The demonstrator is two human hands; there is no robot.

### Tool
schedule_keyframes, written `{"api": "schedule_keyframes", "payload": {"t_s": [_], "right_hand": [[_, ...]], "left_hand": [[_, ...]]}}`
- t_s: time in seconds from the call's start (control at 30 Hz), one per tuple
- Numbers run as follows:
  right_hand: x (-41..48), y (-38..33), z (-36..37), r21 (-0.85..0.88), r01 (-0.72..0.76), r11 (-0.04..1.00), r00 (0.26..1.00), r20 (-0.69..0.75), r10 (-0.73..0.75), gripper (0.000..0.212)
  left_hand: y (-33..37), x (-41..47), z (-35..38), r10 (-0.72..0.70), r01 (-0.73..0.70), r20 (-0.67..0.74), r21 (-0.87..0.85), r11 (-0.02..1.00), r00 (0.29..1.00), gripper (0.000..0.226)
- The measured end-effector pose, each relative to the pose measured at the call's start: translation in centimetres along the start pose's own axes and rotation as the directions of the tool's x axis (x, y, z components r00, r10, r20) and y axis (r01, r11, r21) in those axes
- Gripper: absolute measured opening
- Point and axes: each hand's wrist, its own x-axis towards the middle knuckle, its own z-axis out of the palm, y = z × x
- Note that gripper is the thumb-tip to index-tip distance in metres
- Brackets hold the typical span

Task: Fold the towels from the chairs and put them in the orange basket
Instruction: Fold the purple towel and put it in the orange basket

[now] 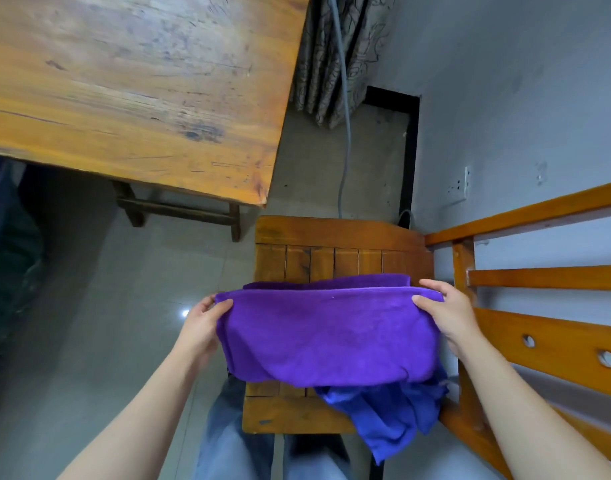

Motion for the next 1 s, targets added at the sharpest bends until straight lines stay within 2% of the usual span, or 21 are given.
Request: {"api": "schedule_keyframes", "payload": {"t_s": [0.2,0.33,0.43,0.57,0.67,0.73,0.83,0.9,0.97,1.0], "right_hand": [[4.8,0.6,2.5,-0.154,0.017,0.988,0.996,-0.088,-0.031,0.012],[6.3,0.7,4.0,-0.280,0.020,0.960,0.988,-0.139,-0.061,0.014],[6.8,1.2,4.9,-0.349,0.004,0.937,0.982,-0.176,-0.070,0.018],[6.5,1.1,5.2,-0.295,-0.038,0.955,0.990,-0.143,-0.004,0.017],[6.3,0.9,4.8,-0.296,-0.009,0.955,0.994,-0.103,-0.022,0.016],[6.0,0.6,4.3,-0.263,0.009,0.965,0.993,-0.114,-0.040,0.018],[5.1,0.0,2.9,-0.096,0.045,0.994,0.974,-0.216,-0.064,0.020],[3.9,-0.4,1.3,-0.015,0.141,0.990,0.942,-0.304,-0.139,0.018],[2.1,-1.0,-0.4,0.029,0.238,0.971,0.907,-0.365,-0.211,0.016],[1.1,-1.4,-1.1,0.059,0.277,0.959,0.895,-0.380,-0.235,0.023]], "left_hand": [[-0.5,3.5,0.9,-0.034,0.040,-0.076,0.080,0.996,0.997,0.014],[-0.4,5.3,1.9,-0.042,0.071,-0.143,0.202,0.977,0.989,0.021],[-0.2,5.4,2.3,-0.056,0.095,-0.142,0.282,0.955,0.988,0.022],[0.6,4.8,2.6,-0.041,0.064,-0.082,0.310,0.949,0.996,0.020],[1.3,4.5,3.0,-0.069,0.065,0.001,0.293,0.954,0.998,0.017],[1.7,4.2,3.4,-0.039,0.044,-0.021,0.260,0.965,0.999,0.017],[2.8,3.1,3.2,0.061,-0.048,-0.105,0.129,0.991,0.993,0.019],[3.8,1.3,2.4,0.162,-0.155,-0.113,0.071,0.985,0.980,0.021],[4.9,-0.9,1.6,0.277,-0.270,-0.086,0.087,0.959,0.957,0.032],[5.4,-1.9,1.3,0.332,-0.324,-0.061,0.112,0.939,0.941,0.037]]}}
